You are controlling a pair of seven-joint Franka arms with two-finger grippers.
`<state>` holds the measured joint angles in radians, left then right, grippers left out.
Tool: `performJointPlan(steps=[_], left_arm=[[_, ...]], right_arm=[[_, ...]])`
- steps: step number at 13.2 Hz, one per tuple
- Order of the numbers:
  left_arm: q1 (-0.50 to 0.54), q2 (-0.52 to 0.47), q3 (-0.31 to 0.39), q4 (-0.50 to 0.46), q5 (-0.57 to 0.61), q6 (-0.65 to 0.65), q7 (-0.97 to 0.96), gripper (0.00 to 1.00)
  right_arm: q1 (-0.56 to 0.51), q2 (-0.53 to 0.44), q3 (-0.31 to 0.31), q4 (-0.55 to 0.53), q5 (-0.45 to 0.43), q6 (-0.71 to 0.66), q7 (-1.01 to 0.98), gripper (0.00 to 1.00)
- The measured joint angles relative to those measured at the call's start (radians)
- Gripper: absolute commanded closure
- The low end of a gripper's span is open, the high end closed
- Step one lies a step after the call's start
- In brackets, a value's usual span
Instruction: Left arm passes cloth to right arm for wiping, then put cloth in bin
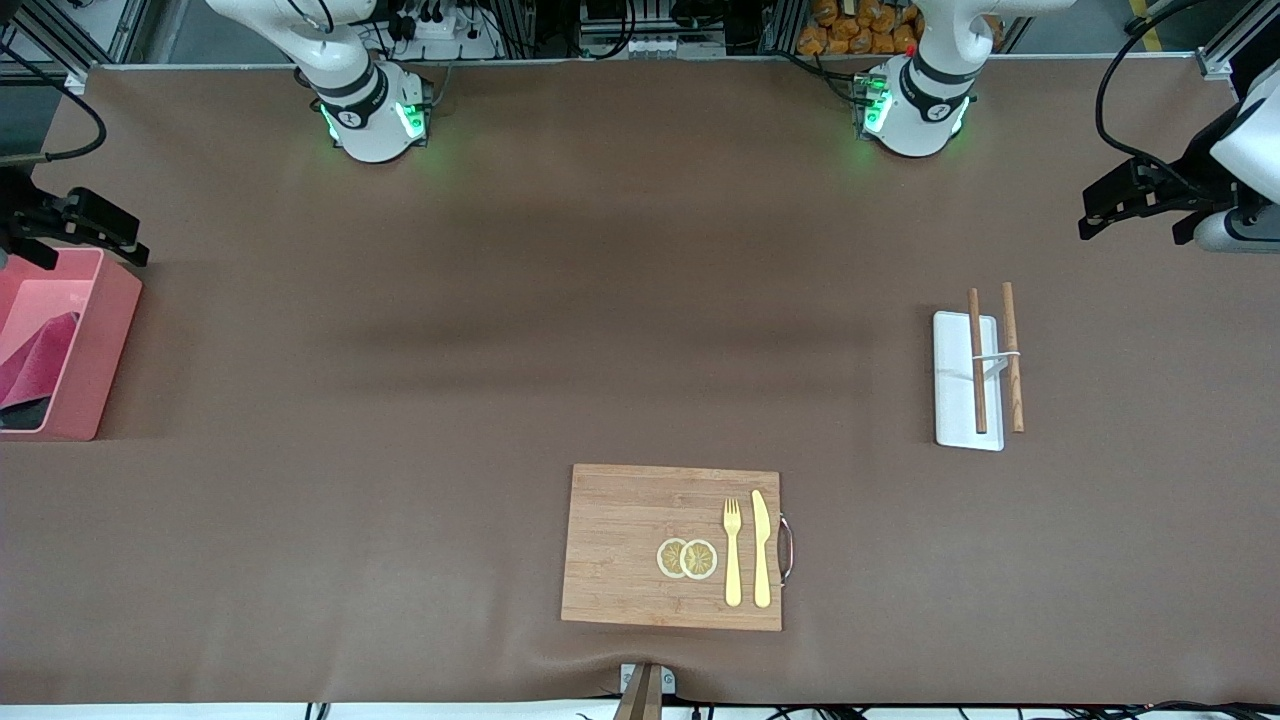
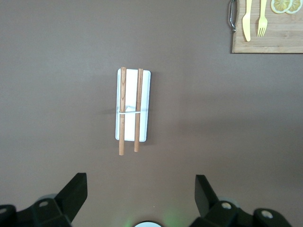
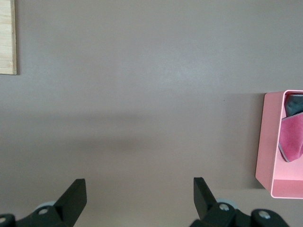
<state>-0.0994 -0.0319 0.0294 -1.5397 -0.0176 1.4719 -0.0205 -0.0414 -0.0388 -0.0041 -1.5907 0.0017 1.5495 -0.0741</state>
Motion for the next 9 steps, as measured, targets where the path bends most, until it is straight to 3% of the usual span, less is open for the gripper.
performJointPlan(steps=[9], left_arm=[[0.0, 0.0, 0.0, 0.0, 0.0, 0.0, 0.0, 0.0]], right_arm=[[0.005, 0.003, -0.006, 0.0, 0.0, 0.011, 0.0, 0.0]])
